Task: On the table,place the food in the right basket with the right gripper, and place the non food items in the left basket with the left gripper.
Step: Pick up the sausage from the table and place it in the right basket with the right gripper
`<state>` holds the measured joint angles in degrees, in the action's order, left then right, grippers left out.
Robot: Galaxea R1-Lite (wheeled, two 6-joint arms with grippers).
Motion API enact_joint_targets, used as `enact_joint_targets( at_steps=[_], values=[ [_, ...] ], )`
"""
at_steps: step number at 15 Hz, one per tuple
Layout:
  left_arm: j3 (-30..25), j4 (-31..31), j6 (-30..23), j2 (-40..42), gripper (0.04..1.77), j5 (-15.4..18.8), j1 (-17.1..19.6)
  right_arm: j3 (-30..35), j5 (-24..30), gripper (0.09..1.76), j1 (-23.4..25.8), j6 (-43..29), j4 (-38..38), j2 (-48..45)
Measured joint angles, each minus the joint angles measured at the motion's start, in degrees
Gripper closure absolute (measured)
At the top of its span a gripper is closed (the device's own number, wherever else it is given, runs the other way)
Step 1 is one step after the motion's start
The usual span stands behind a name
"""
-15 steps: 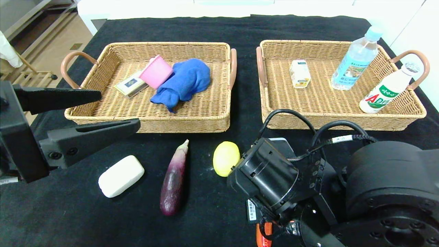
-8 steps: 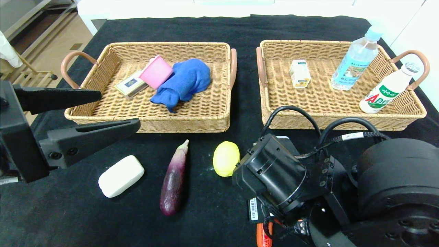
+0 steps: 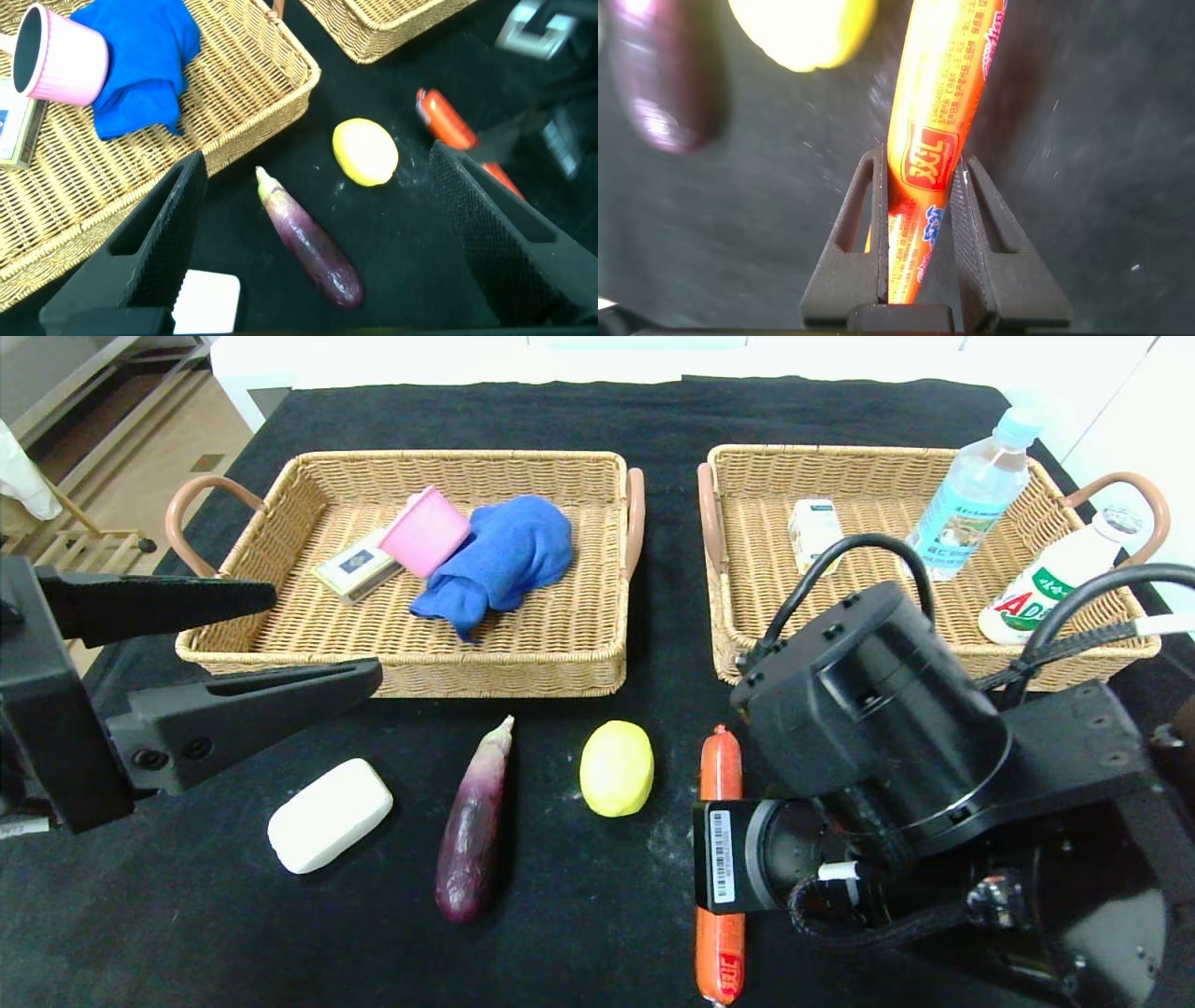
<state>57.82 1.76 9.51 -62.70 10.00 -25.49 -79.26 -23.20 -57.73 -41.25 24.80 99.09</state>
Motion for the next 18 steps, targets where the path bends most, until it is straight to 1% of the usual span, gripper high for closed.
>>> enact_joint_targets(
  at_steps=[4,7,9,13,18],
  values=[
    [-0.02,0.0,0.0,0.0,0.09,-0.02,0.0,-0.74,0.22,1.36,1.62,4.38,-1.93,-3.5],
    [-0.07,-0.02,0.0,0.0,0.09,-0.02,0.0,-2.07,1.24,1.36,4.21,7.16,-3.61,-5.1],
    [-0.07,0.0,0.0,0.0,0.09,0.02,0.0,-3.86,2.51,1.36,6.25,8.75,-3.79,-5.86],
    [-0.07,0.0,0.0,0.11,0.09,0.04,0.0,-8.0,2.94,1.36,10.22,11.76,-3.69,-6.23],
    [-0.07,0.0,0.02,0.49,0.09,0.06,0.0,-11.67,6.34,1.36,14.91,13.75,-3.72,-6.1]
  ],
)
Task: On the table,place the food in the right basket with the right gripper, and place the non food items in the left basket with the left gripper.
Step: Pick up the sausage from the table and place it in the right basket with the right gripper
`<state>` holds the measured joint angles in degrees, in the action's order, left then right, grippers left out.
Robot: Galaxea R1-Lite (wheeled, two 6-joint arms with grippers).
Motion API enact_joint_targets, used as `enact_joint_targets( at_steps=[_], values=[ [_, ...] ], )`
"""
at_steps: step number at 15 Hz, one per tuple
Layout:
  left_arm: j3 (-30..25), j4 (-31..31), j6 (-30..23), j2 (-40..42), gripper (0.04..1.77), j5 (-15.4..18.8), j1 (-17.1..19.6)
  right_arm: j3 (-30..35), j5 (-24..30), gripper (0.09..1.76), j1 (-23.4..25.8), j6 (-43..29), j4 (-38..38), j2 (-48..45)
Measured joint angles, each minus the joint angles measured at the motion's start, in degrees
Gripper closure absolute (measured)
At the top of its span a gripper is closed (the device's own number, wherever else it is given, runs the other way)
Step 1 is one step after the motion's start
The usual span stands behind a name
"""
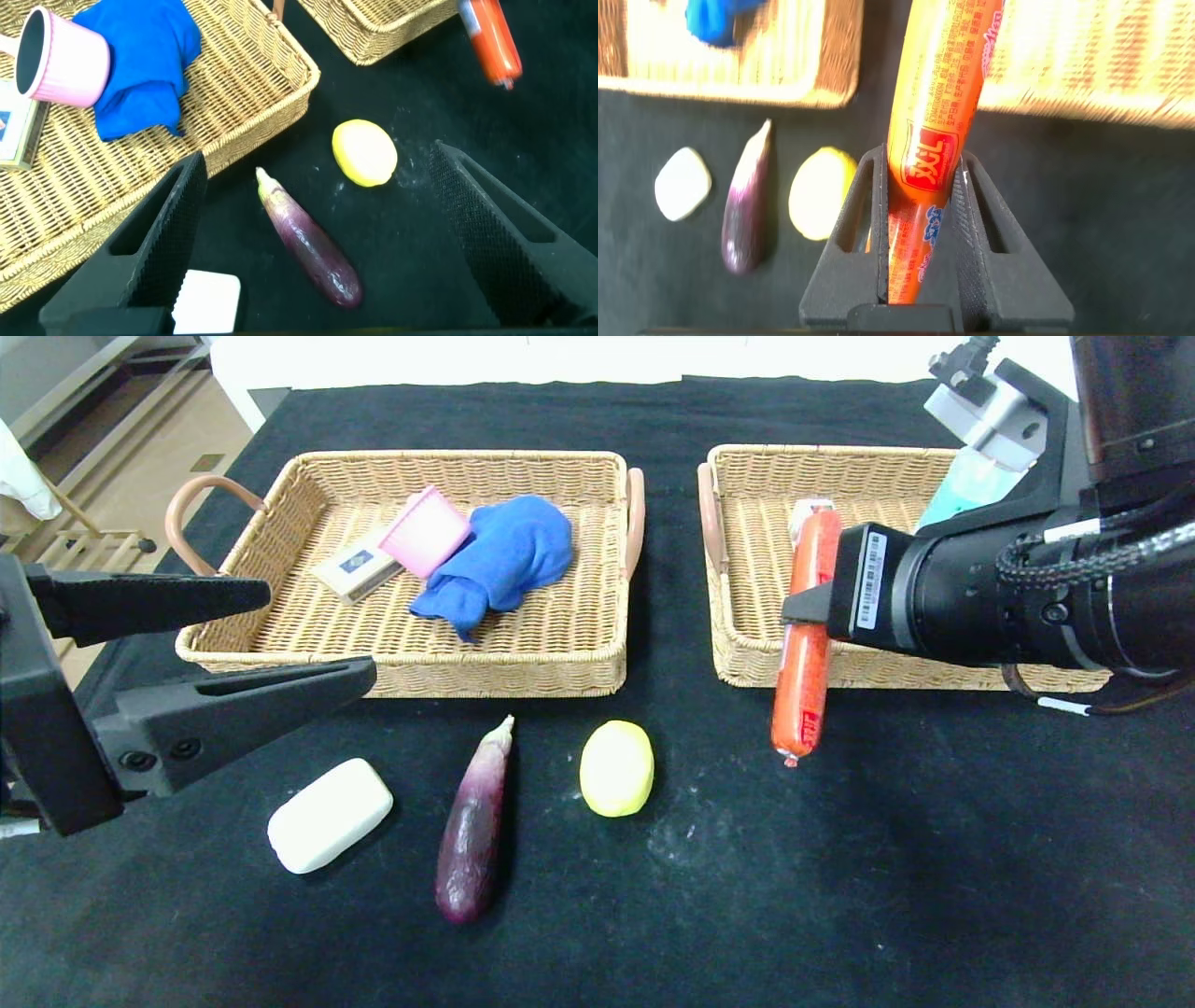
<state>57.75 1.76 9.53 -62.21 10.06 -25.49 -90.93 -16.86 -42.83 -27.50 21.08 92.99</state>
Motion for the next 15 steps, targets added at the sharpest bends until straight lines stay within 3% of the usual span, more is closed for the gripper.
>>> enact_joint_targets(
  at_steps=[6,15],
  values=[
    [0.05,0.0,-0.02,0.5,0.09,0.0,0.0,-6.92,4.51,1.36,7.69,2.21,0.06,0.56],
    [0.07,0.0,-0.02,0.8,0.09,0.0,0.0,-14.82,4.41,1.36,16.45,8.41,-1.27,4.63]
  ],
)
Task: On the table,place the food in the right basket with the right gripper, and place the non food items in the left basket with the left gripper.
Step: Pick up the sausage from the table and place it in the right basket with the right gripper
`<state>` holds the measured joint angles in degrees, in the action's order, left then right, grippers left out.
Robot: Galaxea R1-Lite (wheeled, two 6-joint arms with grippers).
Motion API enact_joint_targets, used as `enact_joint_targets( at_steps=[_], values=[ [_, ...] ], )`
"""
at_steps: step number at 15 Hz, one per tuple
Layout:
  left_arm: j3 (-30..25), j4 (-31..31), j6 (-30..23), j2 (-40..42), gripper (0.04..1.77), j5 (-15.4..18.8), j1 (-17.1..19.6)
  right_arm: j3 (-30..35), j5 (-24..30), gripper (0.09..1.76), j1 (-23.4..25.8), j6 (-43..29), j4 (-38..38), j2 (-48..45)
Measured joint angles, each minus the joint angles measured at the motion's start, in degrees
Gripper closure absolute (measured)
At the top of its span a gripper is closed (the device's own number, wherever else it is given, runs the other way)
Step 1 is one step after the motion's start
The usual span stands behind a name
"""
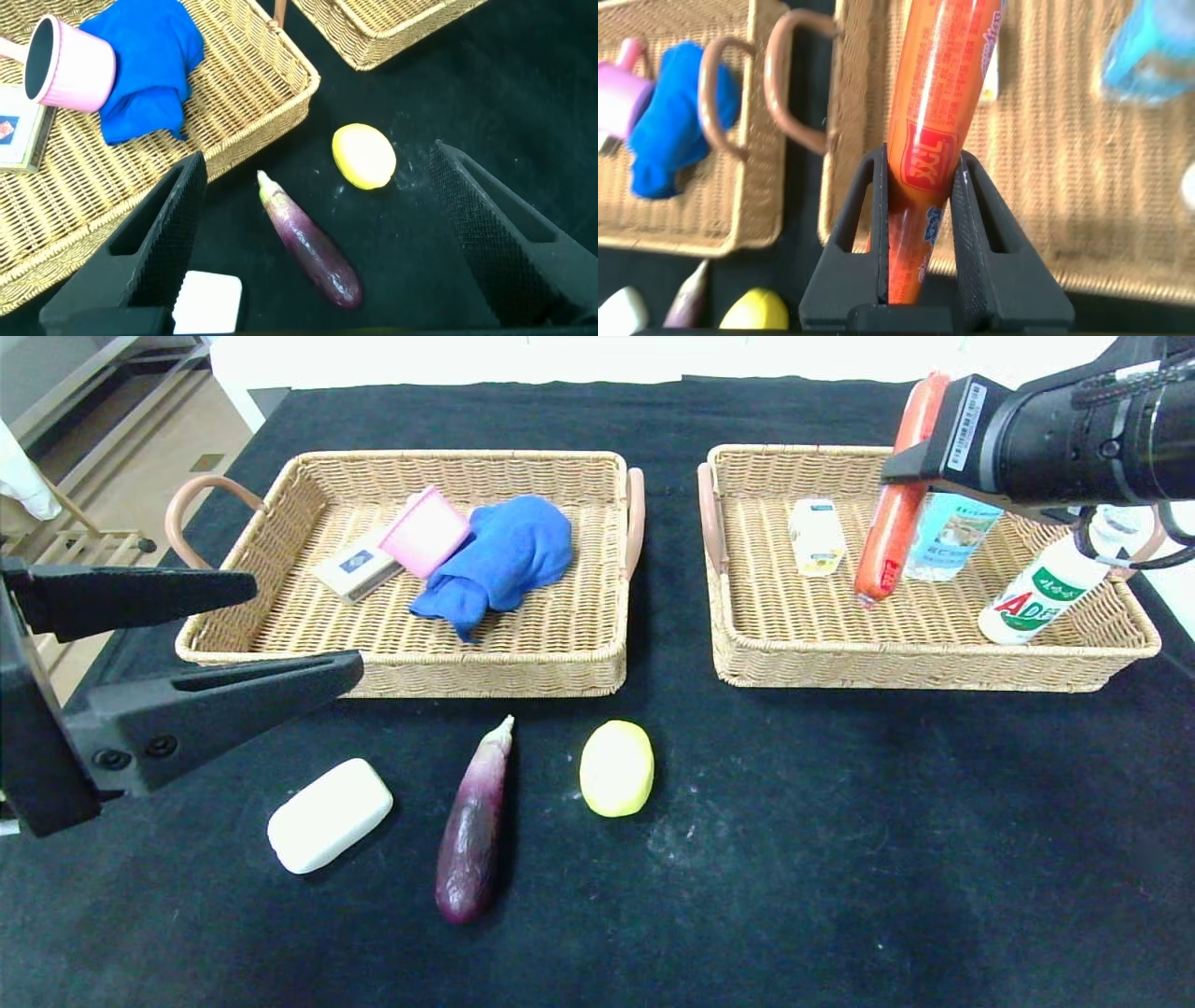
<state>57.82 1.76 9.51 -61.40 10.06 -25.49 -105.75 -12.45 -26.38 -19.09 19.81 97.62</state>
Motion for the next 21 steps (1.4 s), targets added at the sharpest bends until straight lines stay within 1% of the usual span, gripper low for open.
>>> enact_joint_targets(
  at_steps=[2,9,12,15,19,21],
  values=[
    [-0.02,0.0,0.02,0.11,0.09,0.0,0.0,-0.78,0.0,1.36,1.66,2.56,-2.91,1.07],
    [-0.09,0.0,0.05,0.2,0.09,0.02,0.0,-1.16,0.68,1.36,7.06,11.26,-5.89,4.8],
    [-0.09,0.0,0.05,0.27,0.09,0.07,0.0,-1.17,2.32,1.36,9.05,12.64,-6.12,6.57],
    [-0.09,0.0,0.07,0.24,0.09,0.07,0.0,-1.22,2.39,1.36,9.94,14.58,-6.19,7.95],
    [-0.09,0.0,0.02,0.24,0.09,0.09,0.0,-1.49,2.26,1.36,10.29,14.65,-6.21,8.8],
    [-0.09,0.0,0.02,0.24,0.09,0.09,0.0,-1.49,2.23,1.09,10.34,14.63,-6.23,8.89]
  ],
)
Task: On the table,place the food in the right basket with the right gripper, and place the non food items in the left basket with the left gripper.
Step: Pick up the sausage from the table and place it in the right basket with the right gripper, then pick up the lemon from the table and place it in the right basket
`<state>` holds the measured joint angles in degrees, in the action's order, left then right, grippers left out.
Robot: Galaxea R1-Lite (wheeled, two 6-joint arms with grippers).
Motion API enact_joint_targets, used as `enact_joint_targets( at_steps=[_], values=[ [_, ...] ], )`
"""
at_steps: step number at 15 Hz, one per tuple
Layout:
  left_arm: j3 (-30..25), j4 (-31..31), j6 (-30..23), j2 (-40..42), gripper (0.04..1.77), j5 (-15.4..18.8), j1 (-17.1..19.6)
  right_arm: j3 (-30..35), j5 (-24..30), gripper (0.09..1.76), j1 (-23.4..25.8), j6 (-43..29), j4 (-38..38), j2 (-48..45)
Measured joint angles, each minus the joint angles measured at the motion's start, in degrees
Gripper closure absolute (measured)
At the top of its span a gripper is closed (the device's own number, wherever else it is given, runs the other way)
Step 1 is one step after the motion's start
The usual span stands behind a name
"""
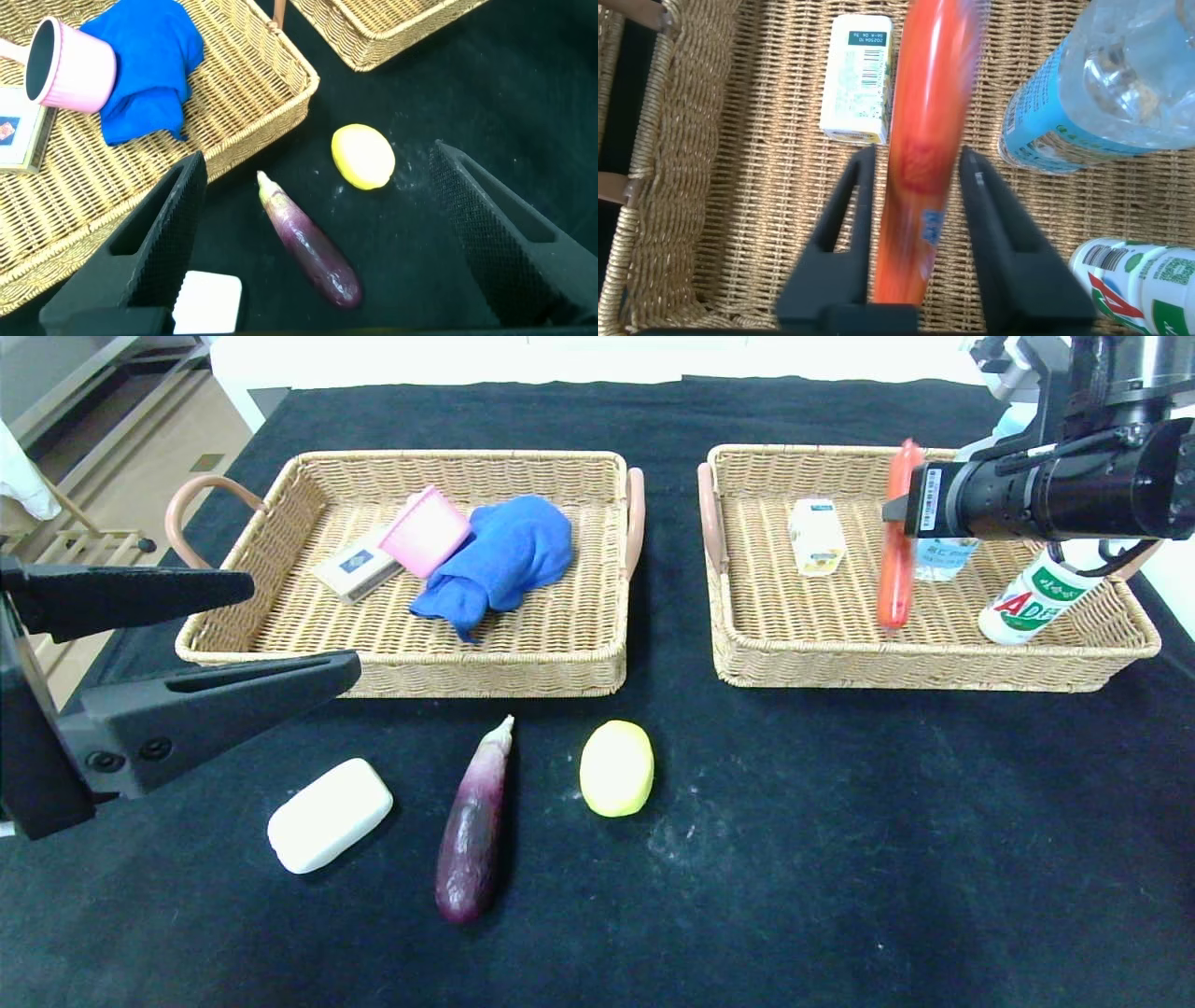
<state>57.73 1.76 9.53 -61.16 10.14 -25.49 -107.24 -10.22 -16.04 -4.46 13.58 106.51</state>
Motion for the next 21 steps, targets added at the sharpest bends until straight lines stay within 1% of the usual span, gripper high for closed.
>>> enact_joint_targets(
  at_steps=[2,4,8,12,19,21],
  values=[
    [0.0,0.0,0.0,0.02,0.09,-0.01,0.0,-0.01,-0.01,0.88,0.06,-0.16,0.02,0.07],
    [0.0,0.0,-0.02,0.02,0.09,0.0,0.0,0.02,0.0,0.71,0.06,-0.16,0.09,0.1],
    [0.0,0.0,-0.02,0.05,0.09,0.0,0.0,0.63,-0.37,0.48,0.0,0.0,0.15,-0.09],
    [0.0,0.0,0.05,0.02,0.09,-0.01,0.0,1.12,-0.28,0.35,-1.79,0.02,0.3,-1.72],
    [0.0,-0.02,0.09,0.0,0.09,-0.01,0.0,5.42,-0.55,0.22,-8.87,0.02,0.28,-6.64],
    [0.0,0.0,0.09,0.02,0.09,-0.01,0.0,6.83,-1.9,0.21,-11.4,0.0,0.24,-7.92]
  ],
)
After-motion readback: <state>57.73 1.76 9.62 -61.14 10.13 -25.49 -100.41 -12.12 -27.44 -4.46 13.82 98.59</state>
